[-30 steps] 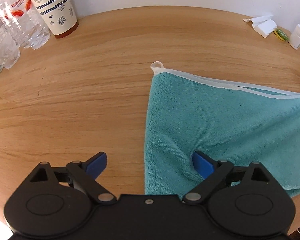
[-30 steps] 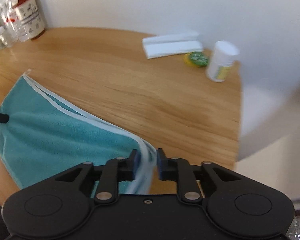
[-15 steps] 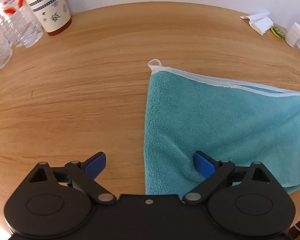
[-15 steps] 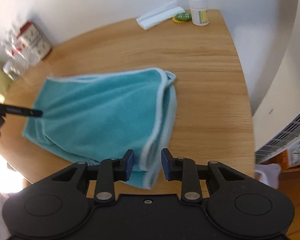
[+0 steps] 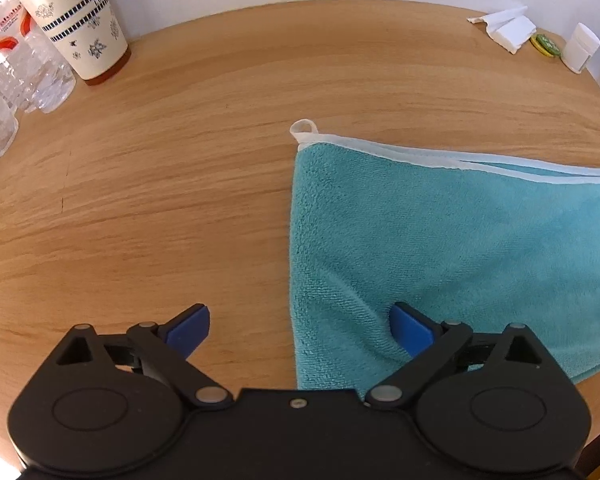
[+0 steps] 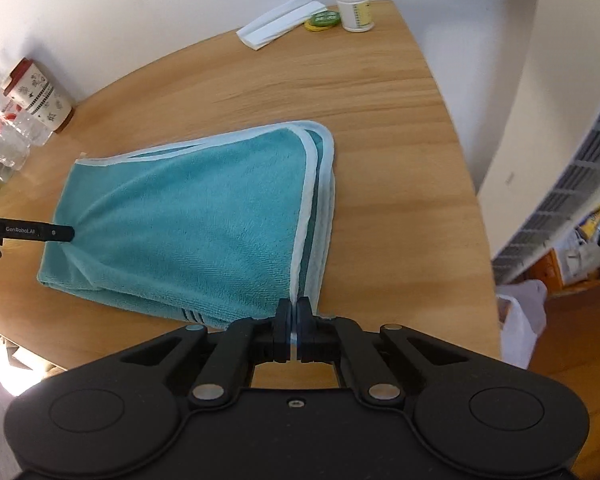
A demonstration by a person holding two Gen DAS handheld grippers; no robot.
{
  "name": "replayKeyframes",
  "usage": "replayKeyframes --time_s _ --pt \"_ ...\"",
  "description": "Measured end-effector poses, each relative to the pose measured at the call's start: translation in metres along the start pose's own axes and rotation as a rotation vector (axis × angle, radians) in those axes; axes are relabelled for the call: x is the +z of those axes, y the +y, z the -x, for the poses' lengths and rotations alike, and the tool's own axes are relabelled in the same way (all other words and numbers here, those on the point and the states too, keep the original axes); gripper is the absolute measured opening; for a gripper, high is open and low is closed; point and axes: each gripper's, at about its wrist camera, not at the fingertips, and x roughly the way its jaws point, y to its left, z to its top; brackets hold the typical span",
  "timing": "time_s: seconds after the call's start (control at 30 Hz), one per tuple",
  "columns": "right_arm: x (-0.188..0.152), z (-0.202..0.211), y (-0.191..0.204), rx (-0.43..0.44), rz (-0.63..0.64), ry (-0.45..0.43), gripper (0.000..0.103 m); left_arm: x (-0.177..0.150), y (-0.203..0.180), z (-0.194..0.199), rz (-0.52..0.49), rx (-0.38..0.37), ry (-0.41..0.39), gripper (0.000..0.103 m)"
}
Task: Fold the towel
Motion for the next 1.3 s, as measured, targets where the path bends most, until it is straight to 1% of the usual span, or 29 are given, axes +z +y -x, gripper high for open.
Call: replayKeyframes --time_s 0.07,0.17,0.2,0.23,0.3,0.33,0.4,0.47,0.5,0.53,0.57,0.6,0.63,0.67,0.77,0.83,0.9,0.97,1.03,1.13,1.2,1.27,1.3 --pt "0.001 -0.005 0.005 -0.041 0.026 0.005 0.001 -0.001 -0.003 0.001 -0.019 0.010 -0.007 0.103" --pt "0.006 -0.017 0.008 -0.077 0.033 0.013 0.003 0.000 -0.006 0.003 -0.047 0.018 -0.010 0.103" --pt "0.008 -0.020 0.011 -0.103 0.054 0.011 0.006 0.001 -0.006 0.004 -0.050 0.019 -0.011 0.103" --pt "0.010 -0.022 0.015 -0.129 0.075 0.010 0.012 0.001 -0.006 0.005 -0.046 0.018 -0.010 0.103" --pt "0.011 -0.015 0.023 -0.160 0.142 -0.021 0.015 0.001 -0.004 0.007 -0.044 0.019 -0.011 0.102" --pt "0.011 -0.011 0.023 -0.159 0.153 -0.011 0.020 0.001 -0.005 0.010 -0.049 0.019 -0.018 0.102" --pt "0.011 -0.001 0.023 -0.157 0.162 -0.011 0.022 0.001 -0.006 0.019 -0.069 0.017 -0.044 0.102" --pt "0.014 0.010 0.027 -0.131 0.179 -0.021 0.022 0.001 -0.007 0.025 -0.083 0.011 -0.063 0.102" --pt "0.017 0.013 0.032 -0.098 0.197 -0.034 0.025 0.001 -0.008 0.027 -0.089 0.007 -0.071 0.102" --pt "0.019 0.011 0.043 -0.060 0.242 -0.043 0.030 0.001 -0.009 0.028 -0.094 0.003 -0.078 0.102" --pt "0.018 0.005 0.052 -0.051 0.300 -0.031 0.031 0.001 -0.012 0.029 -0.098 -0.001 -0.083 0.102" --pt "0.018 -0.003 0.061 -0.054 0.348 -0.014 0.031 0.001 -0.015 0.029 -0.101 -0.009 -0.082 0.102" --pt "0.017 -0.009 0.065 -0.066 0.371 0.002 0.032 0.002 -0.018 0.028 -0.102 -0.019 -0.077 0.102" --pt "0.016 -0.013 0.065 -0.067 0.373 0.004 0.032 0.002 -0.021 0.028 -0.104 -0.029 -0.072 0.102" --pt "0.014 -0.030 0.062 -0.006 0.318 -0.001 0.031 0.001 -0.032 0.024 -0.133 -0.041 -0.071 0.102" --pt "0.013 -0.045 0.061 0.015 0.267 0.032 0.030 0.000 -0.039 0.018 -0.149 -0.037 -0.061 0.102" --pt "0.008 -0.048 0.060 0.010 0.276 0.040 0.027 -0.001 -0.043 0.007 -0.155 -0.003 -0.020 0.103" --pt "0.004 -0.044 0.057 0.000 0.255 0.056 0.024 -0.001 -0.038 0.002 -0.115 -0.007 0.008 0.103" --pt "0.000 -0.040 0.052 -0.028 0.235 0.076 0.022 -0.001 -0.035 0.001 -0.107 -0.008 0.018 0.103" --pt "0.004 -0.036 0.054 -0.051 0.227 0.093 0.023 0.001 -0.035 0.003 -0.115 0.010 0.022 0.103" --pt "0.012 -0.029 0.058 -0.025 0.203 0.059 0.027 0.003 -0.036 0.009 -0.112 0.009 0.026 0.102" --pt "0.027 -0.022 0.067 0.053 0.186 -0.032 0.027 0.007 -0.033 0.019 -0.078 -0.050 -0.015 0.102" --pt "0.036 -0.023 0.075 0.074 0.180 -0.084 0.030 0.009 -0.032 0.023 -0.064 -0.075 -0.032 0.102"
